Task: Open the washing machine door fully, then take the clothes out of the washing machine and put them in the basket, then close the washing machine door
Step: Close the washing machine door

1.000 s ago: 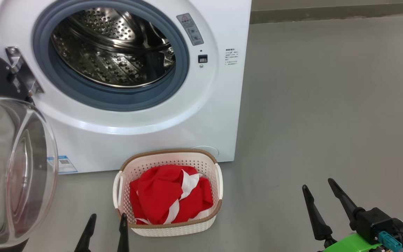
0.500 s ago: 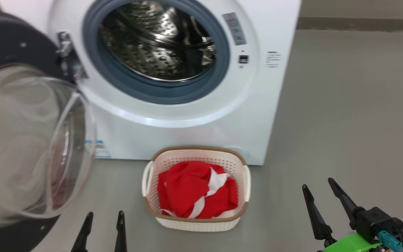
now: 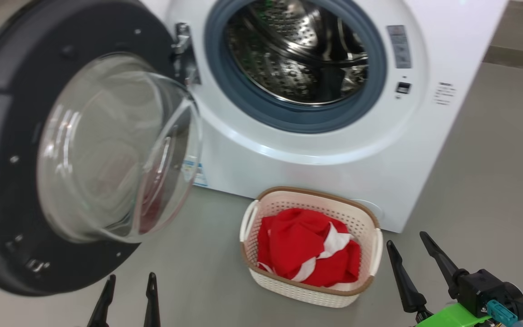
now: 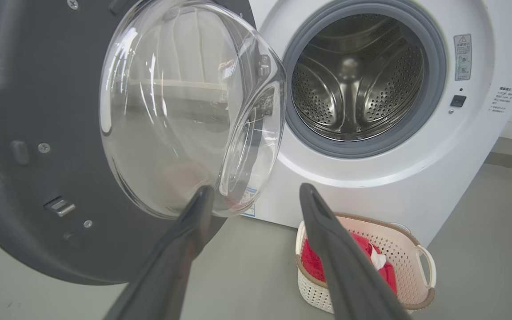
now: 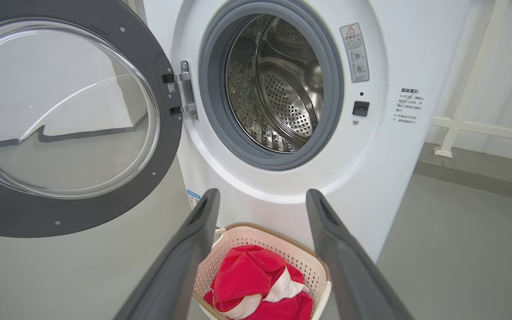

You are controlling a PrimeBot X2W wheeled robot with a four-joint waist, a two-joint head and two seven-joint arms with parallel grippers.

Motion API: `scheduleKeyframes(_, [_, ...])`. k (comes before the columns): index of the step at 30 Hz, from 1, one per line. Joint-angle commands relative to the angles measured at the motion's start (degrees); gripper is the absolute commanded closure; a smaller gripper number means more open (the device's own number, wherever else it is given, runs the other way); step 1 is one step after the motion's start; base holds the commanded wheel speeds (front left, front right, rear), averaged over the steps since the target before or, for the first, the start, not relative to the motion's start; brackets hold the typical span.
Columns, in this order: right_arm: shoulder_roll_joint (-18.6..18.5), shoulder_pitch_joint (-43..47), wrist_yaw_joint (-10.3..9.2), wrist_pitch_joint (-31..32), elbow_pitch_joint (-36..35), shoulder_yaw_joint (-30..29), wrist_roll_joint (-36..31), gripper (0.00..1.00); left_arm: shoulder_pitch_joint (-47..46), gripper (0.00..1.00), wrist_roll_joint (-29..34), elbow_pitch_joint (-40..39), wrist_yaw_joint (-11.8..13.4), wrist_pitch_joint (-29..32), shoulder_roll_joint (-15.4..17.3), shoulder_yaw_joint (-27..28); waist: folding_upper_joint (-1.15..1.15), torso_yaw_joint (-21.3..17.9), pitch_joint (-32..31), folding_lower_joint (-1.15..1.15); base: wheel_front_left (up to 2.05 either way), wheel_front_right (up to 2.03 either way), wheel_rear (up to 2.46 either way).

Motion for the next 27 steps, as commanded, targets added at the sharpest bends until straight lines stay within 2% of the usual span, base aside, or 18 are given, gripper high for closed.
scheduleKeyframes(1, [-0.5,-1.0,0.19,-0.6,-1.3,1.4,0.3,0.0,-1.3,0.0,-0.7,-1.7,0.4,-0.5,0.7,2.1,0.0,3.9,-0.4,0.0,0.0,0.0,0.0])
scheduleKeyframes(11, [-0.5,-0.5,0.19,-0.5,-1.4,1.6,0.5,0.0,-1.0,0.0,-1.3,-1.7,0.6,-0.6,1.0,2.3,0.0,6.7,-0.7,0.0,0.0,0.0,0.0])
scheduleKeyframes(27, [-0.5,-0.3,0.19,-0.3,-1.1,2.1,0.5,0.0,-0.7,0.0,-2.0,-1.3,0.8,-0.8,1.3,1.9,0.0,6.7,-1.1,0.0,0.0,0.0,0.0])
